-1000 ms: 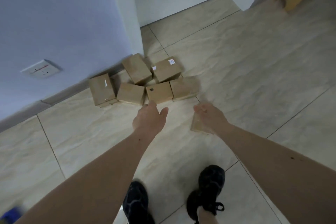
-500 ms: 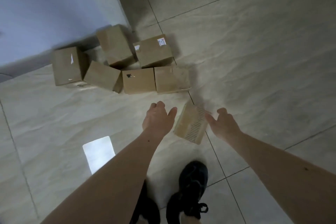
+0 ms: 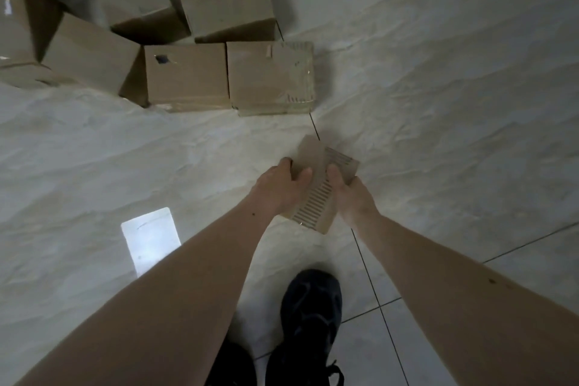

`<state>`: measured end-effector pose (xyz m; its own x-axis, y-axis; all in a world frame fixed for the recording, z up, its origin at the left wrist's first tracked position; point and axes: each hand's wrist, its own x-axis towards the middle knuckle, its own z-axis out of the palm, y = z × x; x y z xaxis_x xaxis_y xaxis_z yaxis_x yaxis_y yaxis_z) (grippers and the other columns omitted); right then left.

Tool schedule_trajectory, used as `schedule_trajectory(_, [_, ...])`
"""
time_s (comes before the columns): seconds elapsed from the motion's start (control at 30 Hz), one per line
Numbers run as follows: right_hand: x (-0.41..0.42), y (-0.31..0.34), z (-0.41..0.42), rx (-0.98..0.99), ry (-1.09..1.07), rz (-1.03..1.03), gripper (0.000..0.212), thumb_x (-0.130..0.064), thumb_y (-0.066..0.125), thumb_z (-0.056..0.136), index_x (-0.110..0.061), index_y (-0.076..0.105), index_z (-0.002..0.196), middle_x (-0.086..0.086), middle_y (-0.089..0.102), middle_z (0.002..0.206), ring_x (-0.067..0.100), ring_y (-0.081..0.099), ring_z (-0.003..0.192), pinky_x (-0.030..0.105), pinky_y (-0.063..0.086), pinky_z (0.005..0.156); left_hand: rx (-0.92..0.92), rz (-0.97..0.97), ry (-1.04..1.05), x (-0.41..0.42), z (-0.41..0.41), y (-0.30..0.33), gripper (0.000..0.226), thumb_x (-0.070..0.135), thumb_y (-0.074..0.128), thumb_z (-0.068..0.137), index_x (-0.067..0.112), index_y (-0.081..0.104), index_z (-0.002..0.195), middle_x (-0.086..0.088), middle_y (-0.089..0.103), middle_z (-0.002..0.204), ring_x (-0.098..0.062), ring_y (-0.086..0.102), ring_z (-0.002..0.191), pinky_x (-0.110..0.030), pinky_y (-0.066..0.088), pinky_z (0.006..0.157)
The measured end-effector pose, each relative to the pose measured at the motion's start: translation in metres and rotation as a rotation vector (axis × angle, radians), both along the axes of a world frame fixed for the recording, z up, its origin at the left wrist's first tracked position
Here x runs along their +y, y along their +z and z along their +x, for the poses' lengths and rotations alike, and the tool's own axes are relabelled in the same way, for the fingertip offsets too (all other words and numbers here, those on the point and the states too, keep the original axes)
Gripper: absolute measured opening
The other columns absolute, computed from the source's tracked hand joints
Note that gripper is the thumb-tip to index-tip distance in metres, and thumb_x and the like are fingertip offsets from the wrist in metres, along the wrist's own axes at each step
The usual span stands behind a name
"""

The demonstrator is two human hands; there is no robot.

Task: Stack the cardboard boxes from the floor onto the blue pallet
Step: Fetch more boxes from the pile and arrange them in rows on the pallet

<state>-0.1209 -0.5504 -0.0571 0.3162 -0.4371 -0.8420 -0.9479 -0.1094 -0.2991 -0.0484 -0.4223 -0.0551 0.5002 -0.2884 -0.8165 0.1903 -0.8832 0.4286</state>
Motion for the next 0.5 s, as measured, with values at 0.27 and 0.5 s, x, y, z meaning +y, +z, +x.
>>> schedule_trajectory(0.27, [0.012,0.036,0.019,-0.066,-0.026,-0.01,0.064,-0.061,0.045,0.093,-0.006,0.05,0.126,0.011,0.06,0.113,0.026,0.057,0.096,0.031,0.042,0.079,-0.063,-0.012,0.145,0.012,0.0,0.039,0.05,0.054,0.041,0.096,0.012,0.048,0.121,-0.006,0.06,0.109,-0.024,0.056,0.095,-0.038,0.049,0.081])
schedule_trajectory(0.5, [0.038,0.125,0.06,-0.176,0.029,-0.006,0.056,-0.065,0.048,0.089,-0.014,0.04,0.11,0.006,0.055,0.105,0.022,0.054,0.09,0.033,0.042,0.076,-0.119,0.025,0.195,0.042,0.037,0.127,0.051,0.06,0.038,0.094,0.013,0.049,0.113,-0.005,0.06,0.105,-0.024,0.058,0.092,-0.039,0.051,0.081])
